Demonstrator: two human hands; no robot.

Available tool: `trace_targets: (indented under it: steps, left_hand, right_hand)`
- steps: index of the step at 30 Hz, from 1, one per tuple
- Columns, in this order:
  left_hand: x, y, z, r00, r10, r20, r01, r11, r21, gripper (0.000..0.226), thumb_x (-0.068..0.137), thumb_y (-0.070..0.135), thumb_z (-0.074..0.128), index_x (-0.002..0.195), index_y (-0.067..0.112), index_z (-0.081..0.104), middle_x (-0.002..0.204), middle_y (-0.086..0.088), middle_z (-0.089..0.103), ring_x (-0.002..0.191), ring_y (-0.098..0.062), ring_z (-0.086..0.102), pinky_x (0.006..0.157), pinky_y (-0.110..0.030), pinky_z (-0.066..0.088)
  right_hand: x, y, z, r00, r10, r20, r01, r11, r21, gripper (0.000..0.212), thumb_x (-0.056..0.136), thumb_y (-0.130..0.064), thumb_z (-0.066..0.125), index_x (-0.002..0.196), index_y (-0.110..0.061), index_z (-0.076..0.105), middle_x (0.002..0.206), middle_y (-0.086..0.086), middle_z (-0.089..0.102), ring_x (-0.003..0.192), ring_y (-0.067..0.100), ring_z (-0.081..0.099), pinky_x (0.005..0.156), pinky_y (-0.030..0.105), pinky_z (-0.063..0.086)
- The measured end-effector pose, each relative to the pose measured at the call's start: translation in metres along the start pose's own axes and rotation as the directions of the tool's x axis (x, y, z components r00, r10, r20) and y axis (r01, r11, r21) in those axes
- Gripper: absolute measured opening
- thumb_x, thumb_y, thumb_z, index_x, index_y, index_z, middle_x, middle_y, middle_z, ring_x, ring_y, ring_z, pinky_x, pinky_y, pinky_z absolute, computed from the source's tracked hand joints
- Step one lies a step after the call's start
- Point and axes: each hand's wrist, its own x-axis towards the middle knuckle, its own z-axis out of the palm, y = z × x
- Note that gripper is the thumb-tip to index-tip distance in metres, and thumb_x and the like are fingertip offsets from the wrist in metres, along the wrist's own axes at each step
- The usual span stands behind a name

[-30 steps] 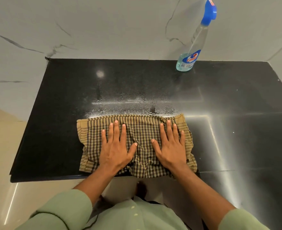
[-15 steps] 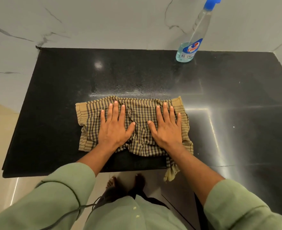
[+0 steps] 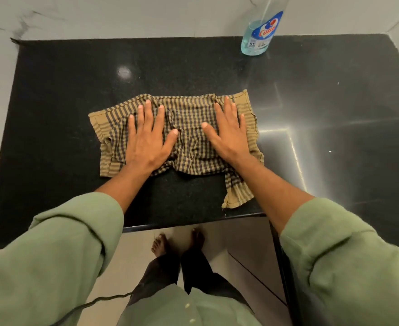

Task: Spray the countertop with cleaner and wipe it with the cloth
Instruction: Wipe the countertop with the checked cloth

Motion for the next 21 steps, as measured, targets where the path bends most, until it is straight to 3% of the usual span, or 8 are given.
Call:
trace_targets:
  steps: [2, 6, 9, 12, 14, 18, 21]
  left_hand:
    - [-0.013, -0.007, -0.002, 0.997, 0.076, 0.006, -0.076, 0.997, 0.002, 0.075, 0.103, 0.064, 0.017, 0.164, 0.026, -0.003, 0.171, -0.013, -0.016, 0.158, -0.029, -0.016, 0.127, -0.054, -0.007]
    - [-0.036, -0.021, -0.003, 0.982, 0.165, 0.089, -0.173, 0.981, 0.088, 0.077, 0.100, 0.071, 0.012, 0.163, 0.032, -0.010, 0.168, -0.012, -0.026, 0.156, -0.031, -0.023, 0.125, -0.057, -0.010]
    - [-0.051, -0.027, -0.002, 0.974, 0.204, 0.100, -0.214, 0.971, 0.104, 0.080, 0.098, 0.074, 0.010, 0.163, 0.032, -0.008, 0.169, -0.011, -0.026, 0.156, -0.030, -0.023, 0.126, -0.059, -0.007]
    - [-0.069, -0.032, -0.002, 0.973, 0.223, 0.061, -0.227, 0.972, 0.056, 0.080, 0.098, 0.074, 0.016, 0.164, 0.033, -0.004, 0.170, -0.009, -0.022, 0.157, -0.028, -0.021, 0.126, -0.056, -0.007]
    - [-0.076, -0.033, -0.004, 0.973, 0.228, 0.046, -0.229, 0.973, 0.027, 0.080, 0.098, 0.072, 0.021, 0.164, 0.033, 0.000, 0.171, -0.009, -0.020, 0.157, -0.027, -0.020, 0.126, -0.055, -0.007]
    - [-0.089, -0.027, -0.001, 0.987, 0.152, 0.051, -0.155, 0.986, 0.061, 0.077, 0.098, 0.070, 0.022, 0.163, 0.035, 0.002, 0.171, -0.012, -0.017, 0.158, -0.032, -0.016, 0.125, -0.056, -0.008]
    - [-0.100, -0.020, 0.006, 0.994, 0.085, 0.064, -0.090, 0.993, 0.076, 0.075, 0.098, 0.071, 0.021, 0.162, 0.036, 0.004, 0.172, -0.012, -0.010, 0.158, -0.035, -0.012, 0.124, -0.060, -0.009]
  right_hand:
    - [-0.021, 0.008, -0.009, 0.995, -0.076, -0.059, 0.081, 0.992, 0.098, 0.071, 0.105, -0.056, 0.035, 0.163, -0.022, 0.013, 0.171, 0.002, -0.008, 0.157, 0.020, -0.011, 0.128, 0.049, -0.001]
    - [-0.079, 0.034, -0.001, 0.989, -0.123, 0.084, 0.139, 0.963, -0.230, 0.079, 0.102, -0.067, 0.022, 0.163, -0.023, -0.001, 0.170, 0.001, -0.018, 0.156, 0.020, -0.020, 0.127, 0.051, -0.003]
    - [-0.100, 0.037, 0.006, 0.983, -0.139, 0.118, 0.169, 0.938, -0.303, 0.083, 0.099, -0.072, 0.016, 0.163, -0.022, -0.002, 0.169, 0.002, -0.022, 0.154, 0.020, -0.024, 0.127, 0.050, -0.005]
    - [-0.113, 0.037, 0.006, 0.975, -0.205, 0.088, 0.221, 0.939, -0.264, 0.079, 0.100, -0.070, 0.025, 0.163, -0.022, 0.016, 0.170, 0.003, -0.016, 0.156, 0.020, -0.019, 0.127, 0.051, -0.001]
    - [-0.122, 0.037, 0.008, 0.984, -0.175, 0.018, 0.174, 0.960, -0.219, 0.075, 0.101, -0.066, 0.028, 0.159, -0.019, 0.028, 0.172, 0.004, -0.006, 0.157, 0.019, -0.012, 0.128, 0.051, 0.003]
    - [-0.128, 0.025, 0.015, 0.998, -0.029, 0.055, 0.041, 0.972, -0.230, 0.083, 0.098, -0.073, 0.010, 0.163, -0.022, -0.003, 0.168, 0.001, -0.023, 0.154, 0.017, -0.024, 0.128, 0.045, -0.006]
    - [-0.123, 0.020, 0.020, 0.999, -0.036, 0.033, 0.043, 0.963, -0.267, 0.083, 0.097, -0.077, 0.012, 0.163, -0.029, 0.001, 0.169, 0.002, -0.022, 0.155, 0.021, -0.021, 0.127, 0.048, -0.005]
